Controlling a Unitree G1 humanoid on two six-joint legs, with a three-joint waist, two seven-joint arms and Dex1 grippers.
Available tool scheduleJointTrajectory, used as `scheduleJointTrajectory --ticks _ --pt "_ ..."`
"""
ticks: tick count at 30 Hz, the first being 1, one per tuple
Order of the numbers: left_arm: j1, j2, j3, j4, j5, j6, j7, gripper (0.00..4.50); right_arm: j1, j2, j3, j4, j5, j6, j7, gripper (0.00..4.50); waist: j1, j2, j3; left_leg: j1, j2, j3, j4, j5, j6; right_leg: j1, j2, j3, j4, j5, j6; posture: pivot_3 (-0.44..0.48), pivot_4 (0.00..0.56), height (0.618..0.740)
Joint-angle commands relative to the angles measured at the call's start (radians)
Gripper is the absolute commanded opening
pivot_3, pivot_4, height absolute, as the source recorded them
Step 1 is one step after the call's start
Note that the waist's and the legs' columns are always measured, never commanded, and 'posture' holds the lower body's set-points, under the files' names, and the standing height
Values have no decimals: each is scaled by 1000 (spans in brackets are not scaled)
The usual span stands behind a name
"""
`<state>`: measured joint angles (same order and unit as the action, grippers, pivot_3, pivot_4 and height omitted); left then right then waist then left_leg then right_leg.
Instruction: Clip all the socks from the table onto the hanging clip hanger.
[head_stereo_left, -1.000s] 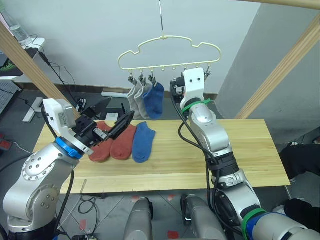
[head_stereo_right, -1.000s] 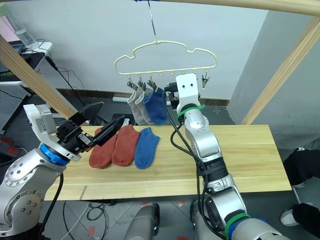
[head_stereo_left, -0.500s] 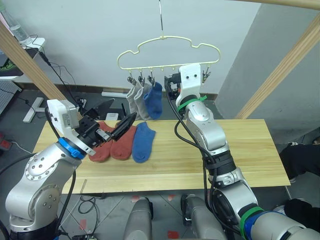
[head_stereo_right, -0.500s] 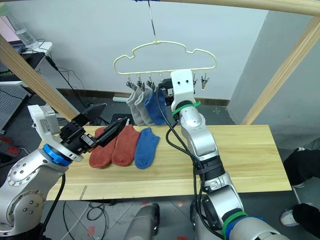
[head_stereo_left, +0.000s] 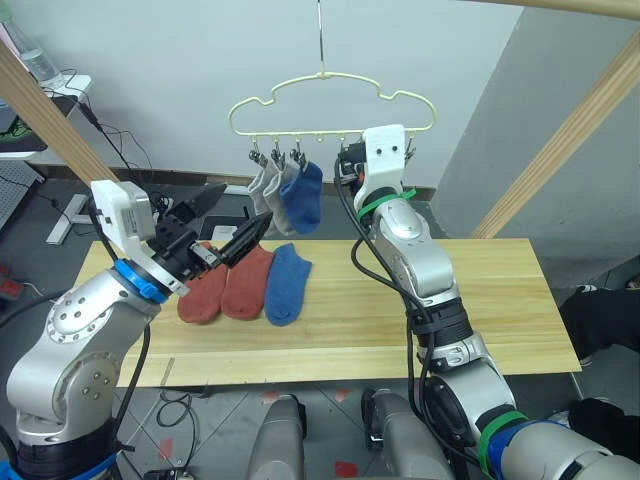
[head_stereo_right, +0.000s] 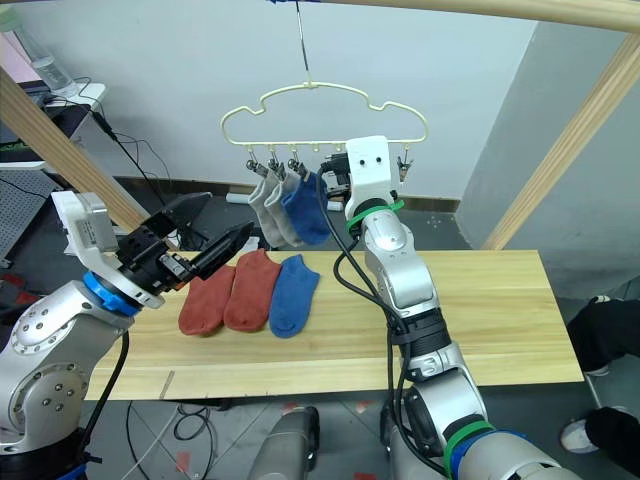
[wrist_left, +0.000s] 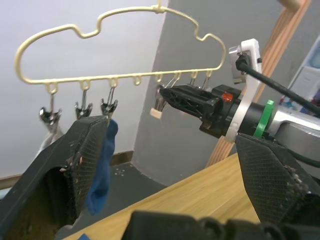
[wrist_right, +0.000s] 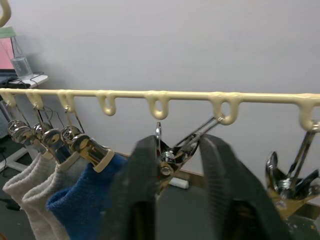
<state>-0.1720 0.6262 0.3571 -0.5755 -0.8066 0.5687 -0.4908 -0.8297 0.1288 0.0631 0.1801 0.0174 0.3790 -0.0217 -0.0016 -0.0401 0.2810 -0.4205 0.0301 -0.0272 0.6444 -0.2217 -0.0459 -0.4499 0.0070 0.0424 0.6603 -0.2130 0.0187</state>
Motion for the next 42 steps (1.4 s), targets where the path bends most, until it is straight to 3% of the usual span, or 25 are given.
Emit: scheduleJointTrajectory --ticks 1,16,22,30,36,42 --pt "-9 5 -1 -11 -5 2 8 4500 -22 21 -3 -28 10 -24 -4 1287 0 0 0 0 0 0 0 0 0 0 0 0 0 0 0 132 246 740" --pt "-114 4 -45 -11 -17 71 69 4500 -20 21 -8 -37 22 -21 -6 1287 0 0 0 0 0 -1 0 0 0 0 0 -1 0 0 0 126 239 740" --pt "-118 4 -43 -17 -21 79 73 4500 -16 21 -7 -43 26 -20 -4 27 0 0 0 0 0 -1 0 0 0 0 0 0 0 0 0 128 238 740" --pt "-56 3 -24 -32 -25 68 51 4500 9 -14 -2 -69 25 10 35 11 -1 0 0 0 0 0 0 0 0 0 0 0 0 0 0 124 245 740" --pt "44 22 -13 -13 4 43 -5 4500 -6 -121 -39 -107 104 104 184 11 0 0 0 0 0 0 0 0 0 0 0 0 0 0 0 110 261 740" --pt "124 51 -39 78 82 16 -78 4500 -97 -365 -51 -117 310 375 546 11 0 2 1 0 0 0 0 0 0 0 0 0 0 0 0 101 269 740"
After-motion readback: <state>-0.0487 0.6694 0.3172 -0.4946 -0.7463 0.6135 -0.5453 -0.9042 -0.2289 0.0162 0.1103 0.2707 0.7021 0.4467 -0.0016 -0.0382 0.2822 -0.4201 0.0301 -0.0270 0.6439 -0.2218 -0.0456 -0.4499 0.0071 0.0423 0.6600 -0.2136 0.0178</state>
